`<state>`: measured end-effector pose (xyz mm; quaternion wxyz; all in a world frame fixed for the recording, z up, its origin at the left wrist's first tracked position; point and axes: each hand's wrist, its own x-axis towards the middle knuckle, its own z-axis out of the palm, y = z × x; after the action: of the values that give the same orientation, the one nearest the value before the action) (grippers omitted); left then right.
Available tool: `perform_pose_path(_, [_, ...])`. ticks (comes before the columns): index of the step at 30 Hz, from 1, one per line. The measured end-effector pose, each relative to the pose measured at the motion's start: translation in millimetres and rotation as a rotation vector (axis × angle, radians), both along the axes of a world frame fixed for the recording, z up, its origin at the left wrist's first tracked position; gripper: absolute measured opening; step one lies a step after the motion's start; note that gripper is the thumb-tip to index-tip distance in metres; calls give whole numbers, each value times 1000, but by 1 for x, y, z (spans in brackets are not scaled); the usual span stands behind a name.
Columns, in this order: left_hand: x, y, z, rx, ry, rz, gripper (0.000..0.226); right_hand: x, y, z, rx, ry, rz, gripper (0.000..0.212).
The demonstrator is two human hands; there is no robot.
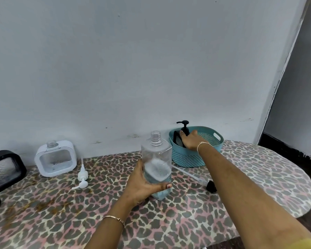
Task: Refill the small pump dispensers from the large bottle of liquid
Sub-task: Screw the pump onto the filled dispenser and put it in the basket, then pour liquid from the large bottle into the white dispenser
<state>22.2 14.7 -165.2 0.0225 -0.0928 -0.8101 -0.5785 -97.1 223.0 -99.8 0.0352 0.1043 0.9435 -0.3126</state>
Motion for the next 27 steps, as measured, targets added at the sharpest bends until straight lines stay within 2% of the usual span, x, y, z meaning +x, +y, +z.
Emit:
perform_pose_path(3, [1,0,1,-9,-10,6,98,4,-3,0,27,53,-17,71])
perform_pose_path(8, [8,3,5,-57,-6,67,102,34,-13,8,202,424,-123,53])
perform_pose_path(12, [26,6,14,-106,16,125,101,67,-19,10,87,569,-86,40])
perform_pose_path(17, [54,1,21,-177,-6,190,123,117,-32,-4,-23,616,-19,32])
perform_pose_path(22, [84,-13,19,-184,-9,267,114,168,-52,-28,-25,671,-35,36])
perform_pose_path(25, [101,-28,15,-197,8,318,100,197,-66,-39,-36,768,16,21])
perform_pose_path(27, [111,-40,13,-212,9,354,91,212,-78,-43,-22,788,112,18])
